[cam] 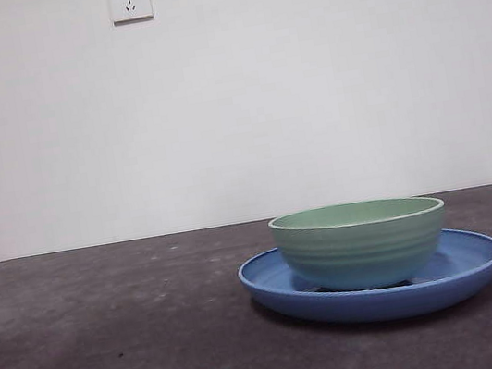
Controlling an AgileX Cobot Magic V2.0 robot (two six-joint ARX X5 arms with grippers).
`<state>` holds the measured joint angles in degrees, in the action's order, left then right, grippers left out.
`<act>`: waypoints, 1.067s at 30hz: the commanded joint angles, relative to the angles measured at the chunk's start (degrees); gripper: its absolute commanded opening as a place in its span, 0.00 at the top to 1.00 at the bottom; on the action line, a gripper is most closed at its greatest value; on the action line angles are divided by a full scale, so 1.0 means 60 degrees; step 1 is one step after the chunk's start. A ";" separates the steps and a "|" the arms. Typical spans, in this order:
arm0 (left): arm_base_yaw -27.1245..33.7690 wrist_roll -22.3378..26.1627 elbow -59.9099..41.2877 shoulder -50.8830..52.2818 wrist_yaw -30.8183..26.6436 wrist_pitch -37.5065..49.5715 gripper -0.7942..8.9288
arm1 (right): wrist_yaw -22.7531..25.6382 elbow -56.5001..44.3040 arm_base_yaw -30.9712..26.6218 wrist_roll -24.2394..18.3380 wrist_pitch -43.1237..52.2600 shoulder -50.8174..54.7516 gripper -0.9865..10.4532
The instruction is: Place the green bowl on the blue plate
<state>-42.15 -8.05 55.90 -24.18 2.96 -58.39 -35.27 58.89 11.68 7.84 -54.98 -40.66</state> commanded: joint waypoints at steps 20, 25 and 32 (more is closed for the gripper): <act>-0.0080 0.0004 0.0084 -0.0007 0.0044 0.0135 0.34 | 0.2470 0.0179 0.0022 -0.0146 -0.0069 -0.4462 0.46; -0.0080 0.0004 0.0084 -0.0007 0.0044 0.0131 0.34 | 0.2794 0.0179 0.0022 -0.0178 0.0601 -0.5737 0.48; -0.0080 -0.0011 0.0084 -0.0007 0.0044 0.0135 0.34 | 0.2987 0.0179 0.0015 -0.0211 0.1388 -0.7213 0.60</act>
<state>-42.15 -8.05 55.90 -24.21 2.96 -58.37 -17.56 58.89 11.62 7.29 -46.92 -82.83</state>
